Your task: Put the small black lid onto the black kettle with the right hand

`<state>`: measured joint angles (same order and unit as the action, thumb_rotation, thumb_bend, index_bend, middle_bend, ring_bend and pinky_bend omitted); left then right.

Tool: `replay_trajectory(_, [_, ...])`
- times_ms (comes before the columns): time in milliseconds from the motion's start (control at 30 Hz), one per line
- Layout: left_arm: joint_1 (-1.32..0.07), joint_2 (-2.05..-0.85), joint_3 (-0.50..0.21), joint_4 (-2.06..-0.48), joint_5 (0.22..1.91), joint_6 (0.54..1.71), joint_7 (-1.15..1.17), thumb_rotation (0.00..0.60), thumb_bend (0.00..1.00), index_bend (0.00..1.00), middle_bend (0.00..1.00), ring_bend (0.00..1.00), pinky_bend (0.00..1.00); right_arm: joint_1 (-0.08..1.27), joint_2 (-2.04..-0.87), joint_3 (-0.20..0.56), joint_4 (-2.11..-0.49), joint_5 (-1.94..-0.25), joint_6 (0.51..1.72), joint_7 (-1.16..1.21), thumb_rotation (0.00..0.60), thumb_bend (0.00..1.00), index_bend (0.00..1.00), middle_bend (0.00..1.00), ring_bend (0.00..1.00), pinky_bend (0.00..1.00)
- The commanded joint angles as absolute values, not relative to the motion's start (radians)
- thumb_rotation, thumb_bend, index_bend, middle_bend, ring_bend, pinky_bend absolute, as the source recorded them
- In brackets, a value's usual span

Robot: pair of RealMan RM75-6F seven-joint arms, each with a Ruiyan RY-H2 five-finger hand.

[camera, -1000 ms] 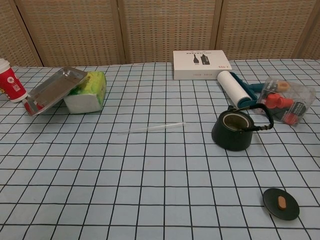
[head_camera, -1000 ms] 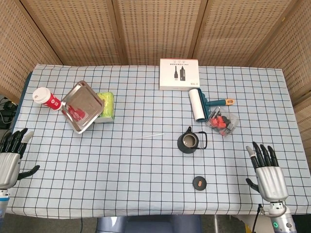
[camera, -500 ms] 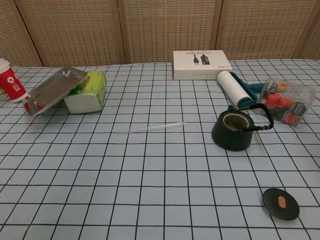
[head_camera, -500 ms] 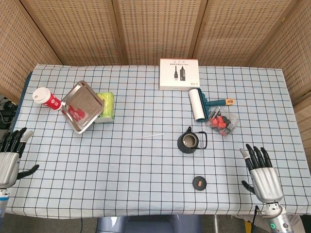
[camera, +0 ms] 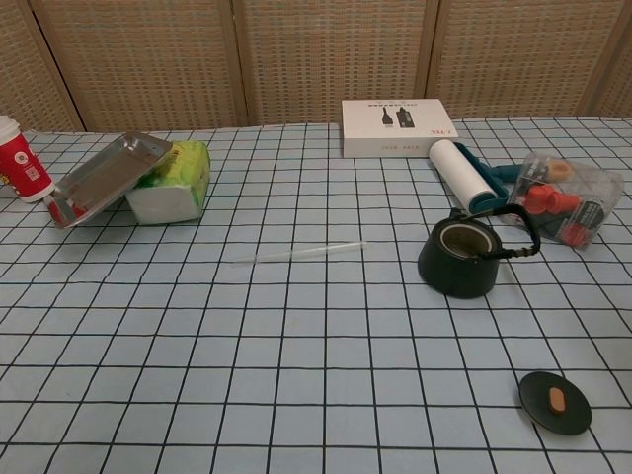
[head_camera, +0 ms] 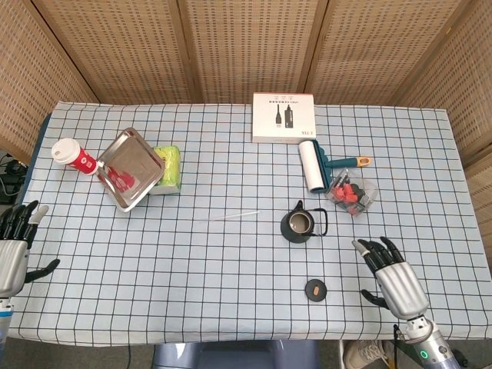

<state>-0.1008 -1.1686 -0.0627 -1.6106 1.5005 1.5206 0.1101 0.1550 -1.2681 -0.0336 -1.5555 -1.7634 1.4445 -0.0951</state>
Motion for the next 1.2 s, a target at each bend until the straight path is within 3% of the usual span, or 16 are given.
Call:
replay_trajectory(33, [-0.101,-1.170,-0.063,-1.611,1.500,1.520,0.111,0.600,0.04,0.00,0.00,0.00,0.00,0.195,-1.267,-0.045,-1.568,-1.777,1.384,-0.087,0.600,0.17,0.19,0.58,0.59,0.44])
replay_trajectory(200, [-0.103,-1.171,-0.063,-1.609,1.498,1.516,0.112,0.600,0.04,0.00,0.00,0.00,0.00,0.238,-1.285,-0.044,-1.588,-1.768,1.309,-0.100,0.600,0.17,0.24,0.76,0.77,0.56])
replay_trajectory(467, [-0.105,-1.169,-0.067,-1.606,1.491,1.511,0.101,0.600,0.04,0.00,0.00,0.00,0.00,0.294,-1.317,-0.043,-1.636,-1.708,1.177,-0.147,0.600,0.21,0.24,0.89,0.88,0.61])
replay_trajectory(833, [-0.106,-1.167,-0.067,-1.606,1.491,1.508,0.094,0.600,0.04,0.00,0.00,0.00,0.00,0.333,-1.358,-0.043,-1.679,-1.632,1.070,-0.247,0.600,0.21,0.24,0.99,0.97,0.71])
replay_trajectory(1200, [-0.107,-1.168,-0.066,-1.604,1.491,1.507,0.092,0.600,0.04,0.00,0.00,0.00,0.00,0.348,-1.399,-0.037,-1.660,-1.579,1.040,-0.287,0.600,0.21,0.32,0.99,0.97,0.71])
